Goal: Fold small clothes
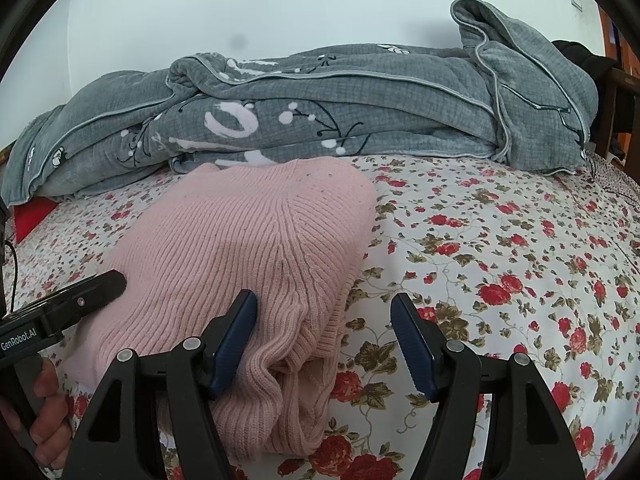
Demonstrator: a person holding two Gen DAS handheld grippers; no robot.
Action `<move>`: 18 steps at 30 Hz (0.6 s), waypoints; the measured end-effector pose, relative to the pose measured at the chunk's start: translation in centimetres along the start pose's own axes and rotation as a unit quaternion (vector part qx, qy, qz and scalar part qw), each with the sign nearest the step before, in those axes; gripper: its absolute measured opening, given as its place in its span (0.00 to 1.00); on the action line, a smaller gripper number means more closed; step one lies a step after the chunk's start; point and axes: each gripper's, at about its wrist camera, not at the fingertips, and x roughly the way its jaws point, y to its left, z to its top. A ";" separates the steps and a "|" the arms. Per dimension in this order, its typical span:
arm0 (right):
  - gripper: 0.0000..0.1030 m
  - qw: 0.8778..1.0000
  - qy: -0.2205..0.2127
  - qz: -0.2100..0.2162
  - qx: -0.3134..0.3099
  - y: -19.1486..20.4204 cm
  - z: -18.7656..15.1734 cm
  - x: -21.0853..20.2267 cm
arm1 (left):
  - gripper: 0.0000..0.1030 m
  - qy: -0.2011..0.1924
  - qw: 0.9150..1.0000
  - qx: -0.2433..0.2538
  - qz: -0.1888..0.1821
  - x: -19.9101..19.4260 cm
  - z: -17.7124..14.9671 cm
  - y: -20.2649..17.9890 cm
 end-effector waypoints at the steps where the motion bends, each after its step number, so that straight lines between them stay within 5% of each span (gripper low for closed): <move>1: 0.65 1.000 0.000 0.001 -0.001 0.0 0.0 0.0 | 0.78 0.000 1.000 0.000 0.000 0.0 0.1 0.1; 18: 0.65 1.000 -0.008 0.001 0.005 -0.1 0.0 -0.5 | 0.78 0.001 1.000 -0.018 -0.019 -0.4 -0.6 -0.2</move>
